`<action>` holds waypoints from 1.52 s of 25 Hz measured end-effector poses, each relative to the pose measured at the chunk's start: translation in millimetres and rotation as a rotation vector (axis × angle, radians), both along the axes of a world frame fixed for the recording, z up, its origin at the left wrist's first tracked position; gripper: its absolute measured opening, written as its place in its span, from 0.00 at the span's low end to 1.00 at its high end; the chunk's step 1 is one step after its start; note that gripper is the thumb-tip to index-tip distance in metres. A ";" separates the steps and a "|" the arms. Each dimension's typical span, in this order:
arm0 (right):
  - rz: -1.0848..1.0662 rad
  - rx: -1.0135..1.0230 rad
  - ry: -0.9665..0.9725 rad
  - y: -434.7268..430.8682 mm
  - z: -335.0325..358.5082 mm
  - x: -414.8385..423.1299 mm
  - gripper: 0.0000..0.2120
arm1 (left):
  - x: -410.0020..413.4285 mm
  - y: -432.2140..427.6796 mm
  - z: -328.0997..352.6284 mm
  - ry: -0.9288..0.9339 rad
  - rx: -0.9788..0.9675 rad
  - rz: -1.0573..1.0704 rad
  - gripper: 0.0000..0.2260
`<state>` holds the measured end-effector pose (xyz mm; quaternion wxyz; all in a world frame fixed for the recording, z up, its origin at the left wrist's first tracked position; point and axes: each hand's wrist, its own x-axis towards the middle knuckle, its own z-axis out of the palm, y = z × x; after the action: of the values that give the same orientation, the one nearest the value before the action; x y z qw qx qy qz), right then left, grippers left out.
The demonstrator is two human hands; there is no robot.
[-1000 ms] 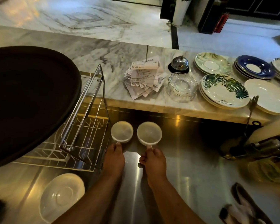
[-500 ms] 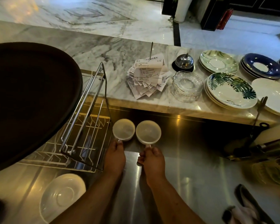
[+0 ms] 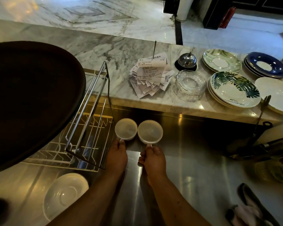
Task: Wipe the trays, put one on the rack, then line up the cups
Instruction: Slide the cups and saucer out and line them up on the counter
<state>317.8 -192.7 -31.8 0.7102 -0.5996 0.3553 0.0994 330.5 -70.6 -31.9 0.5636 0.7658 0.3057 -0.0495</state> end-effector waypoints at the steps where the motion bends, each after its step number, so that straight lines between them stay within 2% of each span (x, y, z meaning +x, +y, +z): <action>1: 0.002 0.001 0.004 0.4 0.6 0.4 0.10 | -0.1 0.2 0.9 0.009 -0.009 0.004 0.09; 6: 0.014 -0.008 0.016 1.7 8.5 -0.4 0.10 | -1.5 -0.6 6.6 0.019 -0.062 0.038 0.12; 12: -0.042 -0.053 0.020 0.3 26.2 -11.7 0.04 | -22.6 -1.5 19.2 0.103 -0.161 0.038 0.18; 15: -0.072 -0.064 0.063 -4.0 37.8 -29.0 0.08 | -40.6 -4.2 32.1 0.154 -0.124 0.009 0.22; 17: -0.013 -0.108 0.084 -7.2 42.8 -51.5 0.07 | -59.9 -1.8 43.2 0.165 -0.129 -0.035 0.19; 21: 0.225 -0.330 0.096 0.3 37.0 -104.4 0.07 | -111.4 25.6 65.5 0.187 -0.094 -0.303 0.03; 25: 0.416 -0.339 0.099 46.1 27.0 -146.2 0.06 | -173.1 91.1 69.4 0.203 -0.024 -0.348 0.05; 30: 0.516 -0.223 0.211 109.4 13.3 -157.2 0.09 | -230.5 187.7 57.9 0.201 0.060 -0.172 0.07; 35: 0.645 -0.360 0.159 147.5 18.8 -155.0 0.06 | -273.5 275.8 44.6 0.183 0.204 0.180 0.12; 38: 0.721 -0.448 0.136 165.1 26.3 -151.0 0.06 | -296.1 320.7 47.4 0.147 0.320 0.371 0.12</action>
<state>166.8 -27.6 -5.4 0.4571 -0.8170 0.1817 0.3010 34.4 250.1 15.6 0.4108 0.7704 0.4852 0.0481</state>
